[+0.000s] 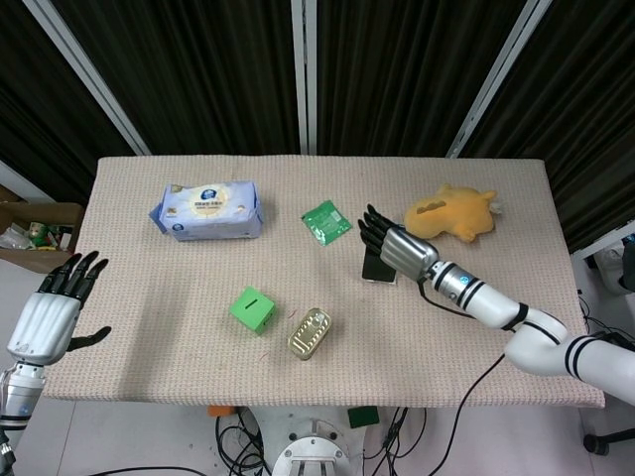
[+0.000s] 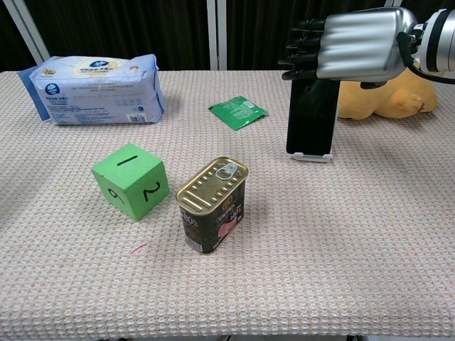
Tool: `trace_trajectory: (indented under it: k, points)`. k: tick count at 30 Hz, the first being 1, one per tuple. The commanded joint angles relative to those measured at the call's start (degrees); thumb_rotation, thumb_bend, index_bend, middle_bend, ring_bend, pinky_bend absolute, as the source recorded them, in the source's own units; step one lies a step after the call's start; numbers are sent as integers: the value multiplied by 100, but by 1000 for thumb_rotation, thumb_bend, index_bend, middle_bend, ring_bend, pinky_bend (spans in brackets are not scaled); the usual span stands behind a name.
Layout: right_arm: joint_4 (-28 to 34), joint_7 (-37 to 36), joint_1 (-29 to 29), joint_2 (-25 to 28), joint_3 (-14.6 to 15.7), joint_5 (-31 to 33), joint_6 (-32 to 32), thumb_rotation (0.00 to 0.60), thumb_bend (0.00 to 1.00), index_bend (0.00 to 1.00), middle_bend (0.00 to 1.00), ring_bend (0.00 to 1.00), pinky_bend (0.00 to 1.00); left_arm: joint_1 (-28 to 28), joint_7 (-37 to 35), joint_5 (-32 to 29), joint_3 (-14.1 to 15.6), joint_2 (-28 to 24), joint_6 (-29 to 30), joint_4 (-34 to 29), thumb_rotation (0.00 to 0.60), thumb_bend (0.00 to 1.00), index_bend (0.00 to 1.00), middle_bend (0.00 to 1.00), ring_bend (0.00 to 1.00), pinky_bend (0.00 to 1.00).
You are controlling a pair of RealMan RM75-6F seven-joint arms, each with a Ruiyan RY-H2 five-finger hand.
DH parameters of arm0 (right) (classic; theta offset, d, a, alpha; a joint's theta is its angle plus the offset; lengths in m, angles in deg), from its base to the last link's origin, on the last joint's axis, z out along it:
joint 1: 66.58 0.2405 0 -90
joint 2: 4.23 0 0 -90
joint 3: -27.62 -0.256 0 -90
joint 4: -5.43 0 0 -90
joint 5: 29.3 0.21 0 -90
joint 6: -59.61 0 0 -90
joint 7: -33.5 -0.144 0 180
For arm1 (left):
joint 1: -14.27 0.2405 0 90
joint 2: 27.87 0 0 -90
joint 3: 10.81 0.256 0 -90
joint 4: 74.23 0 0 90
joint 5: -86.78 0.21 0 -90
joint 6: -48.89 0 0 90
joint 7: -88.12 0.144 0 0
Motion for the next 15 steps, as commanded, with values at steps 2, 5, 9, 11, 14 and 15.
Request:
trace_trajectory:
  k: [2, 5, 9, 11, 14, 15]
  points:
    - [7, -18, 10, -40, -16, 98, -30, 600, 236, 148, 91, 1, 0, 2, 7, -5, 1, -3, -1, -9, 561, 85, 55, 18, 2, 172]
    - [-16, -14, 10, -82, -15, 126, 3, 600, 254, 193, 129, 28, 0, -15, -25, -10, 14, -10, -50, -15, 564, 85, 55, 18, 2, 172]
    - [-71, -79, 18, -133, 22, 46, 103, 600, 281, 278, 185, 92, 0, -44, -86, -2, 21, -14, -99, 2, 559, 86, 55, 18, 2, 172]
    - [-100, -130, 28, -154, 36, 1, 152, 600, 298, 318, 215, 121, 3, -48, -87, -2, 20, -11, -102, 6, 555, 86, 55, 18, 2, 173]
    - [-141, -202, 41, -176, 53, -63, 226, 600, 321, 376, 252, 156, 27, -44, -93, -3, 19, -13, -90, 12, 557, 86, 55, 18, 2, 173]
    - [-153, -227, 45, -179, 60, -83, 243, 600, 327, 393, 263, 168, 37, -42, -96, -6, 19, -16, -88, 14, 560, 86, 55, 18, 2, 173]
